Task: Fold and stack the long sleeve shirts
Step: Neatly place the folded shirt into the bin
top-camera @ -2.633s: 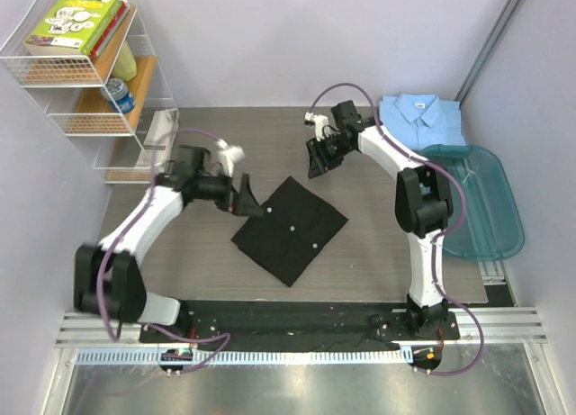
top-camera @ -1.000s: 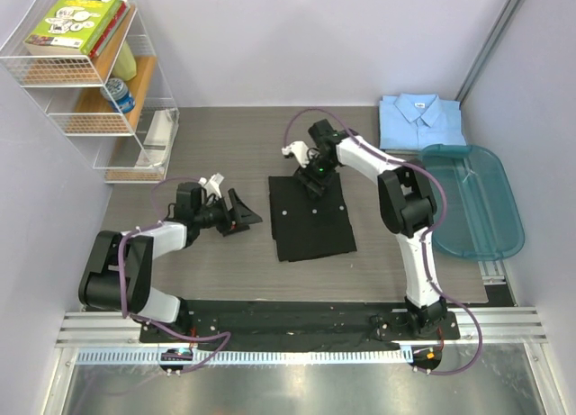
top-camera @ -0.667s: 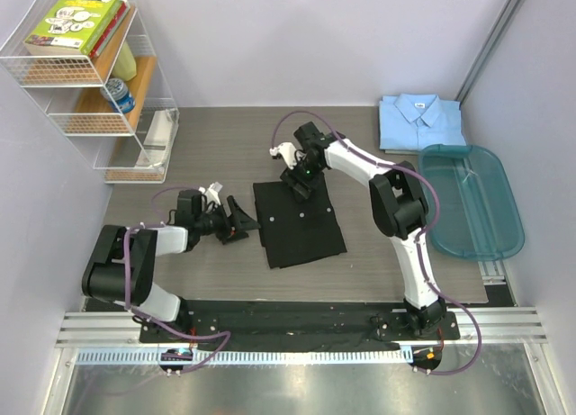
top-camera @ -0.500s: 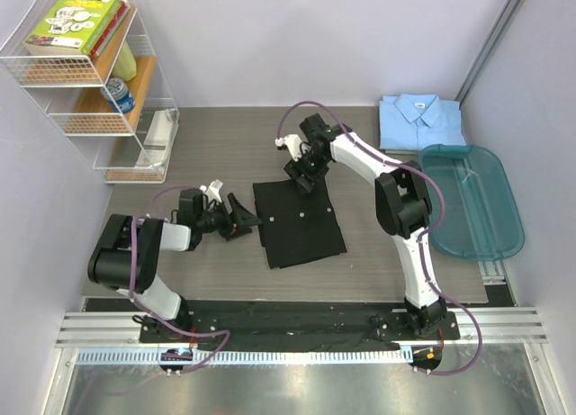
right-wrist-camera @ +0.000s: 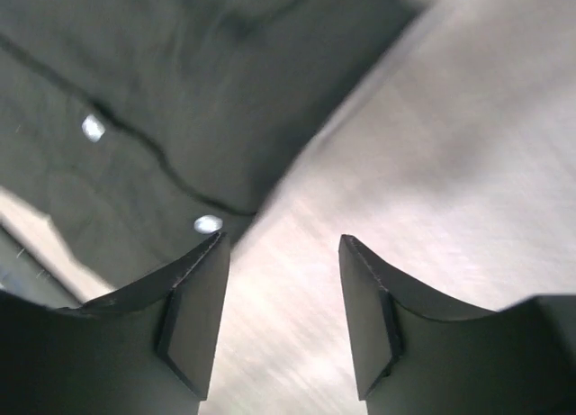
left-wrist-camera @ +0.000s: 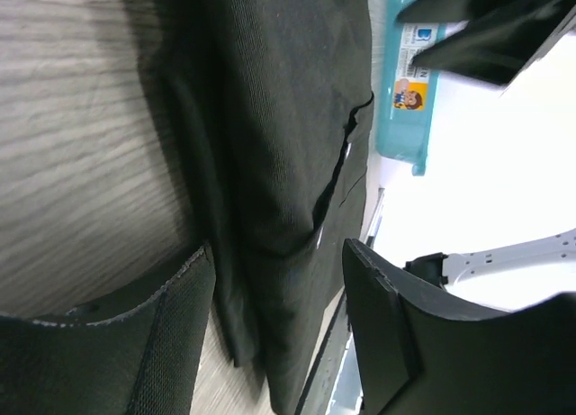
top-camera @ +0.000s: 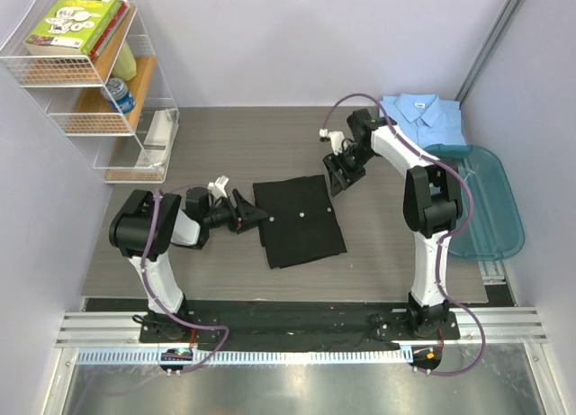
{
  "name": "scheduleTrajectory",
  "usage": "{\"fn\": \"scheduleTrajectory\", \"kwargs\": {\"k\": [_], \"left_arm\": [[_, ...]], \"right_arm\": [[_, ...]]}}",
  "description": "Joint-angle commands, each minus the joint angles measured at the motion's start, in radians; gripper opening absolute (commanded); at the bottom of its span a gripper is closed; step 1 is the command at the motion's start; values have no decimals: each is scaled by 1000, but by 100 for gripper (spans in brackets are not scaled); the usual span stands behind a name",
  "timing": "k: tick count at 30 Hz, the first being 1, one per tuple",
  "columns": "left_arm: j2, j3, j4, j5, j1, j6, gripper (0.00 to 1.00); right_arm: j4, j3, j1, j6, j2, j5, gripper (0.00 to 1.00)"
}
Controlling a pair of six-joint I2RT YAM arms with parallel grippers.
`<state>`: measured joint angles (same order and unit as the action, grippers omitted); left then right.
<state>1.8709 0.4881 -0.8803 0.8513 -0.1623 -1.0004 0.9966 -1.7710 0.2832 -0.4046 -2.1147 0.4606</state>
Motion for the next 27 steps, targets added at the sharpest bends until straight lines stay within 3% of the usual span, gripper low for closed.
{"fn": "scheduleTrajectory", "kwargs": {"k": [1, 12, 15, 16, 17, 18, 19, 21, 22, 23, 26, 27], "left_arm": [[91, -11, 40, -86, -17, 22, 60], [132, 17, 6, -66, -56, 11, 59], [116, 26, 48, -54, -54, 16, 46], [99, 44, 84, -51, -54, 28, 32], [82, 59, 152, -44, -51, 78, 24], [36, 87, 325, -46, -49, 129, 15], [13, 149, 459, -50, -46, 181, 2], [-63, 225, 661, -96, -40, 357, 0], [-84, 301, 874, -112, -37, 408, 0], [-101, 343, 968, -121, -30, 466, 0], [-116, 533, 1388, -268, -28, 678, 0], [-108, 591, 1478, -394, -31, 762, 0]], "right_arm": [[39, 53, 39, -26, 12, 122, 56], [-32, 159, 60, -30, -36, 102, 52], [-36, 159, 60, -25, -31, 101, 52], [-36, 159, 60, -22, -28, 102, 52], [-36, 159, 57, -19, -22, 99, 52], [-38, 157, 59, -13, -18, 99, 52], [-38, 160, 51, -7, -4, 99, 52], [-38, 165, 36, 21, 12, 107, 52], [-39, 169, 16, 36, 30, 111, 52], [-39, 171, 4, 46, 36, 113, 52], [-52, 197, -45, 87, 82, 110, 52], [-55, 206, -58, 95, 97, 110, 52]]}}
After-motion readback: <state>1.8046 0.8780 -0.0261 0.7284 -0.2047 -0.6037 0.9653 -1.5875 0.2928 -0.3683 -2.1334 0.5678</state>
